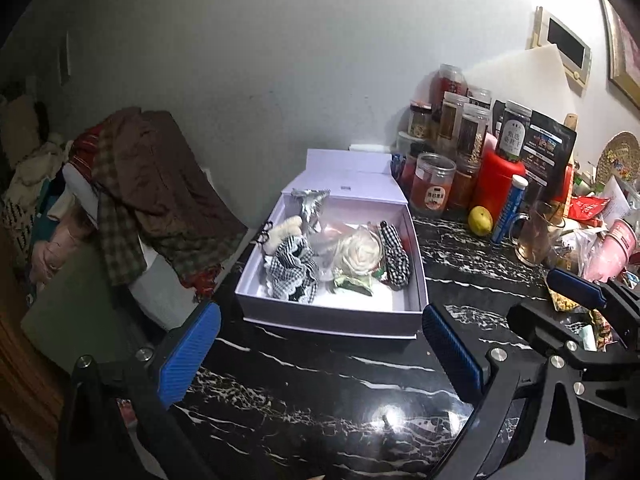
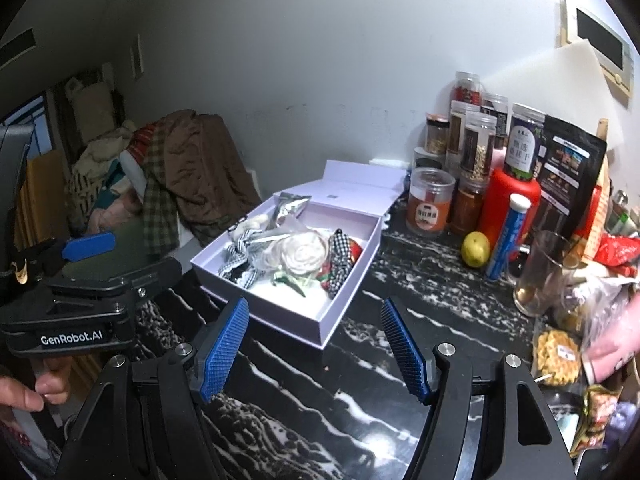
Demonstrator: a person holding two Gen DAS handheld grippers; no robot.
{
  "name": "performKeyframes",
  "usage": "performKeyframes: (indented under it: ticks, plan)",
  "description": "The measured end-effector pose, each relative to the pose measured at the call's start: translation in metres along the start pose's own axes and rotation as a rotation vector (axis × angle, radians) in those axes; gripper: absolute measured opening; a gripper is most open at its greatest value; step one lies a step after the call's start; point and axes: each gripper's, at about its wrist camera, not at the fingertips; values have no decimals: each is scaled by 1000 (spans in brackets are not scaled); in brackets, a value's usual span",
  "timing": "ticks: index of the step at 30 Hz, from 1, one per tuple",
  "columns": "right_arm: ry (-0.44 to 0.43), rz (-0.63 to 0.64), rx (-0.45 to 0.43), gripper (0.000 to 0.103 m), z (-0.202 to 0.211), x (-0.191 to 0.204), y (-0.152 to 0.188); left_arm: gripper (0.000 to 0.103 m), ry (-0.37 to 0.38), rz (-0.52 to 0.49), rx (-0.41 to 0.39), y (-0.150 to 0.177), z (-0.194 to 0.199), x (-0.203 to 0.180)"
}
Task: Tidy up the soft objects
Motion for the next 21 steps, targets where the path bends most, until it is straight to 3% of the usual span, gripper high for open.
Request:
performKeyframes:
  ticks: [21]
  plan:
    - [9, -8, 11, 70, -1, 2, -2, 103, 1, -45, 1, 2, 0, -7]
Point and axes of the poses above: each gripper's, at about its wrist camera, not at the fingertips, and z roughly against the way its jaws point, x to its left, y to its underside, and after that the axes turned 1 degree about -x, right-handed
